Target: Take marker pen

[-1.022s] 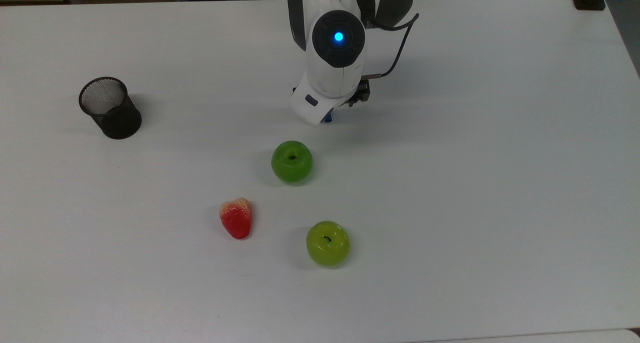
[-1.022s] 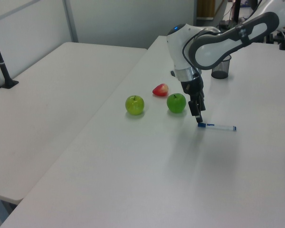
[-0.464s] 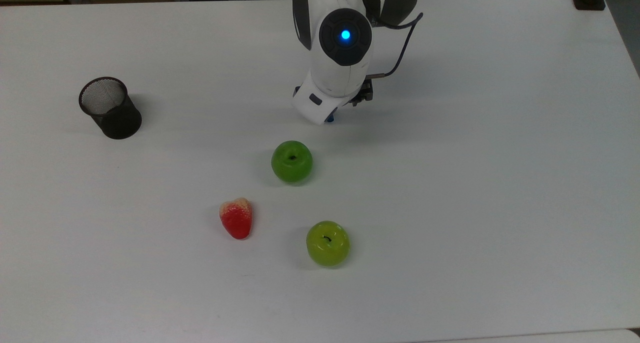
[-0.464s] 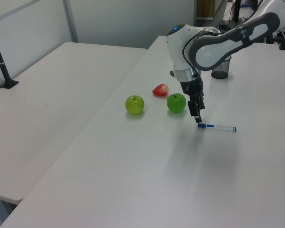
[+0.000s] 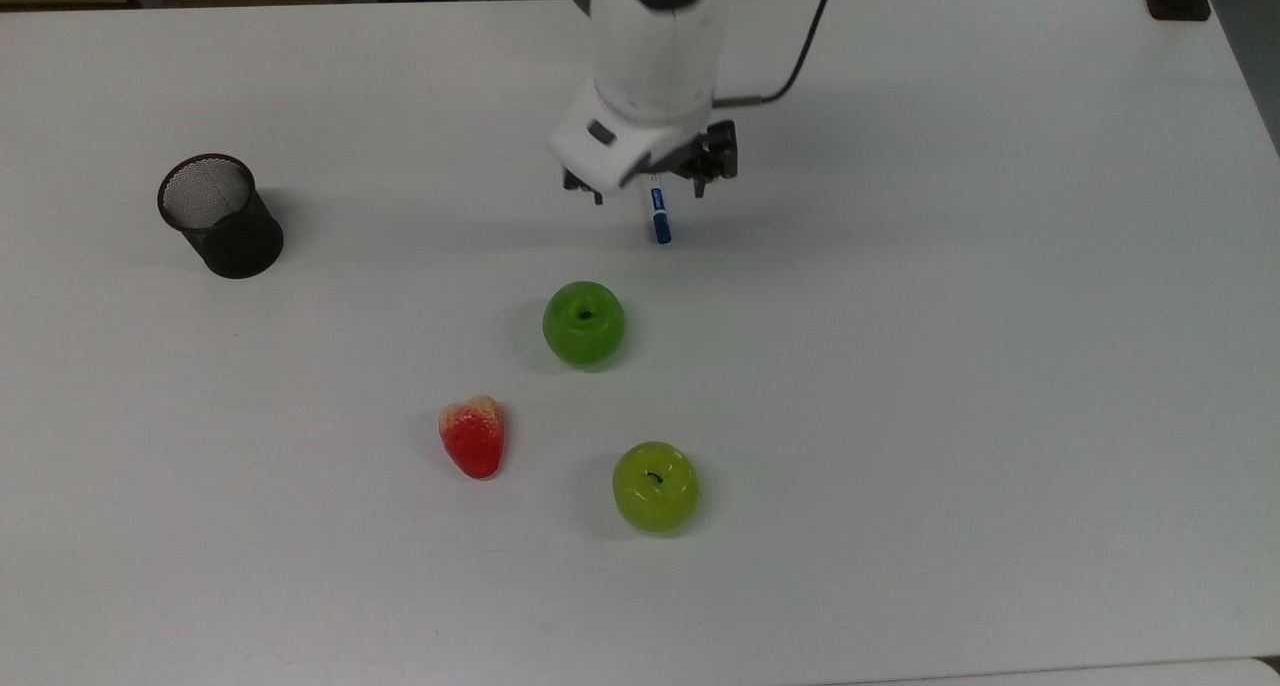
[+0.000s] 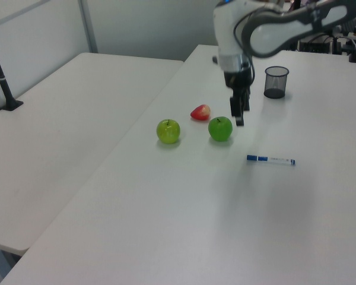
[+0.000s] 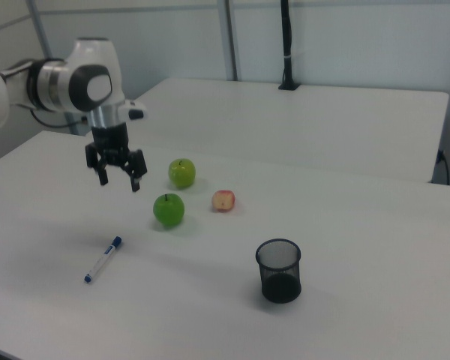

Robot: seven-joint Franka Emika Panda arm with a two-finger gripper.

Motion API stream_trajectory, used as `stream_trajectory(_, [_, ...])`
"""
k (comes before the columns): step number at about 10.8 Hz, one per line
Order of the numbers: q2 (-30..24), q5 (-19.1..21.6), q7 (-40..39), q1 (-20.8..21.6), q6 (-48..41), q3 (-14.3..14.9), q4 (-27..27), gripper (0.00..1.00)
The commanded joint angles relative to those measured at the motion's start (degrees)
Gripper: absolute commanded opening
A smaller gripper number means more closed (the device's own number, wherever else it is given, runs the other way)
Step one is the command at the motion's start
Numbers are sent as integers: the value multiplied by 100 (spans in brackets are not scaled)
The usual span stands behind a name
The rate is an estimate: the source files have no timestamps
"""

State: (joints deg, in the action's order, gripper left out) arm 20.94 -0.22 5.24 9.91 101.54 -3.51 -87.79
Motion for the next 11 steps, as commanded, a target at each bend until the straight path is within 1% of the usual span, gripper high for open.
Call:
stream_trajectory(1, [-1124,-66,22,-383,-501,44,-238,100])
stream_trajectory(4, [-1951,-66,-102,-718,-1319,44,-291,100])
stream_trajectory(5, [-2110,-66,-111,-814,-1460,44,-343,100])
stream_trajectory(7, [-2261,-66,-251,-947,-1497,44,-379,100])
stream_trajectory(11, [-2217,-66,-243,-929,-1444,44,-379,100])
